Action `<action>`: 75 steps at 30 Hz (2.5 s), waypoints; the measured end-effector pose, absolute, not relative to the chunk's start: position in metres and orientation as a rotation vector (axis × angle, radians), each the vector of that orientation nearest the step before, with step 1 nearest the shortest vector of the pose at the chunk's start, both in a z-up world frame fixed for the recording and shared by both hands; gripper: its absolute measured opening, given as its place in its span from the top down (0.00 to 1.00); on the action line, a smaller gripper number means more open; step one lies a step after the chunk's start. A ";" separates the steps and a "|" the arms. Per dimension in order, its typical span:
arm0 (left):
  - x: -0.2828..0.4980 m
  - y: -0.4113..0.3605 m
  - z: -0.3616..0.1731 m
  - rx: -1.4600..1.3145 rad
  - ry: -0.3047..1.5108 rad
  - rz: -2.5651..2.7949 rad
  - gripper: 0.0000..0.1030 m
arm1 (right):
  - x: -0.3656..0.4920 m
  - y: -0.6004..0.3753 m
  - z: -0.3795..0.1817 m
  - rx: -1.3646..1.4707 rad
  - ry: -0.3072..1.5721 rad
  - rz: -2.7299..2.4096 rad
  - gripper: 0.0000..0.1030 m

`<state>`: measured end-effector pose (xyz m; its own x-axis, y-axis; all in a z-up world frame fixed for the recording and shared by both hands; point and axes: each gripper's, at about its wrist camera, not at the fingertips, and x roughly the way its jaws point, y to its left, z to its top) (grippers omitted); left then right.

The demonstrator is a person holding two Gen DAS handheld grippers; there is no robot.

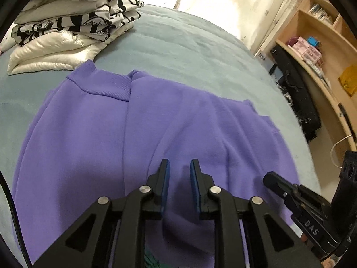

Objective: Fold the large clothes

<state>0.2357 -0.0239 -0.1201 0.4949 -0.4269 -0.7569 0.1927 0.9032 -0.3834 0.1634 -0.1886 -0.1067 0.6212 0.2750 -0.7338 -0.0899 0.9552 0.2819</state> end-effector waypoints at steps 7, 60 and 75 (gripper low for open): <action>0.186 -0.030 -0.100 -0.235 0.937 -0.481 0.79 | 0.117 -0.166 -0.079 0.231 0.814 0.344 0.97; 0.074 0.052 -0.095 -0.311 0.891 -0.340 0.29 | 0.034 -0.115 -0.070 0.123 0.777 0.198 0.74; 0.105 0.104 -0.170 -0.684 0.942 -0.330 0.29 | 0.045 -0.100 -0.083 0.073 0.783 0.190 0.74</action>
<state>0.1046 0.1039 -0.1698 0.5596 -0.5399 -0.6288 -0.0298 0.7451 -0.6663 0.0447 -0.0998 -0.0834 0.6931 0.1964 -0.6936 -0.1426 0.9805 0.1351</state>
